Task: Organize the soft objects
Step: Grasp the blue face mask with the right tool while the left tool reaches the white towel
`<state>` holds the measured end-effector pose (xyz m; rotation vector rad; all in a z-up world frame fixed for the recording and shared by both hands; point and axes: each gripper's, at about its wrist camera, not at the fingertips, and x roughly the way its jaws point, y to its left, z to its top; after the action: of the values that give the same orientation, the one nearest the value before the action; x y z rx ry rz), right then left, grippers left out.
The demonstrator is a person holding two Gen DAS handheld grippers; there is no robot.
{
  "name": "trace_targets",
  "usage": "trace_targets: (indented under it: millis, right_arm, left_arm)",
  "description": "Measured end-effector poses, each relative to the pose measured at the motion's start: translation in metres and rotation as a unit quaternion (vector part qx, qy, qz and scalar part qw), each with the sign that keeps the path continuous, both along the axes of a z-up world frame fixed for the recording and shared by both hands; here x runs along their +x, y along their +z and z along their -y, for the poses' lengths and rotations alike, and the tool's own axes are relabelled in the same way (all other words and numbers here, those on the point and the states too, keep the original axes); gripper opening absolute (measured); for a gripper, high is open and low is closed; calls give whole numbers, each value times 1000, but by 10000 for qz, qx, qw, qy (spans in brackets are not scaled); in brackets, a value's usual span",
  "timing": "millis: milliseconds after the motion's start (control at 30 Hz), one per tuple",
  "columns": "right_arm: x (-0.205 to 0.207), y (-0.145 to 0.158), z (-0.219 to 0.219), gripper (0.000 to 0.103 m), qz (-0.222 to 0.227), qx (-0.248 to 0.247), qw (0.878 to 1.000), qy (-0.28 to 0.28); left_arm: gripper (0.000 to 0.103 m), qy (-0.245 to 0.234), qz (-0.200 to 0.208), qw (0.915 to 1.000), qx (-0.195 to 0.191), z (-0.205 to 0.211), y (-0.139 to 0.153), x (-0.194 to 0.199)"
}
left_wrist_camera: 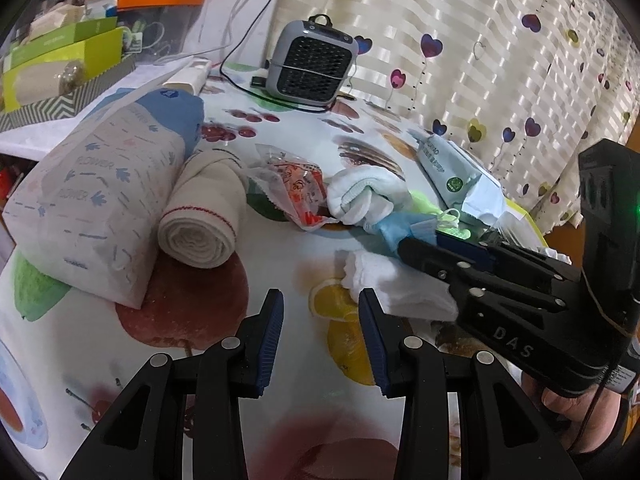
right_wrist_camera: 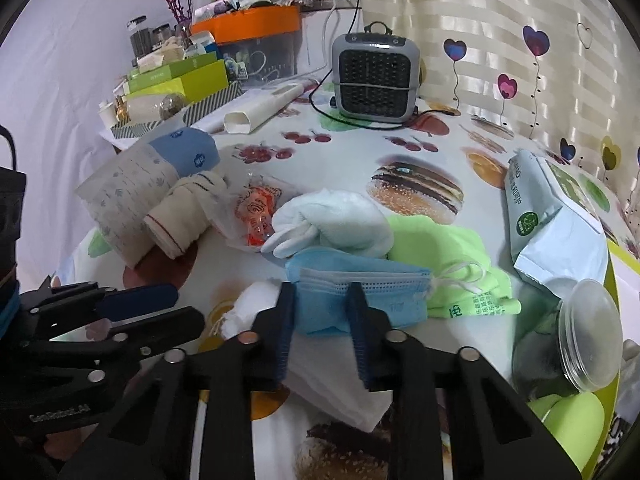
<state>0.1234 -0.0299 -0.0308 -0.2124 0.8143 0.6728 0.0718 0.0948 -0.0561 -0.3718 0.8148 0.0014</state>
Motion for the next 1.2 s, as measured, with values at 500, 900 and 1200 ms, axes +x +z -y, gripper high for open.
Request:
trace_targets:
  millis: [500,900,1200]
  right_arm:
    - [-14,40,40,16,321,683,9969,-214]
    - [-21,54,57,16,438,905,9943,-358]
    - [-32,65,65,16,548,1094,9919,-333]
  left_arm:
    - [49,-672,261,9972,185,27,7,38]
    - [52,-1547,127,9879,-19,46,2,41]
    - [52,-1785,412,9803,734,63,19,16]
